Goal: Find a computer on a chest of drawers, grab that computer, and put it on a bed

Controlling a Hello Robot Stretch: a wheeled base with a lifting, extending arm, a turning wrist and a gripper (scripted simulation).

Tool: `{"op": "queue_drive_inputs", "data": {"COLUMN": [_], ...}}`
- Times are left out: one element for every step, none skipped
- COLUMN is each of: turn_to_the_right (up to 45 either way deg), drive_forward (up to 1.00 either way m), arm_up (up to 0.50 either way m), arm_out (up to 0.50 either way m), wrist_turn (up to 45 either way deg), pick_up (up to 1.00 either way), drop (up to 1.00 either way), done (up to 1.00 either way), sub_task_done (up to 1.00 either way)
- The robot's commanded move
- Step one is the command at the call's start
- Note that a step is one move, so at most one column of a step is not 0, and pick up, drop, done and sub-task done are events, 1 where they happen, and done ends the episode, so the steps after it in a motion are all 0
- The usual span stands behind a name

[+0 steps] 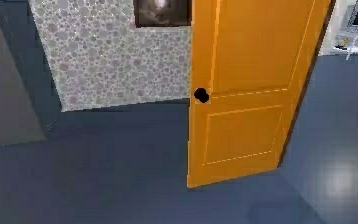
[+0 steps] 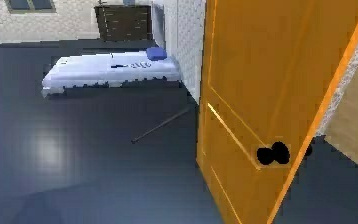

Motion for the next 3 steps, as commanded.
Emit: {"op": "queue_drive_inputs", "data": {"turn_to_the_right": [45.0,9.0,0.0], "drive_forward": [0.0,0.0,1.0], "arm_up": [0.0,0.0,0.0], "arm_out": [0.0,0.0,0.0], "wrist_turn": [0.0,0.0,0.0], "pick_up": [0.0,0.0,0.0], "drop": [0.0,0.0,0.0], "done": [0.0,0.0,0.0], "sub_task_done": [0.0,0.0,0.0]}}
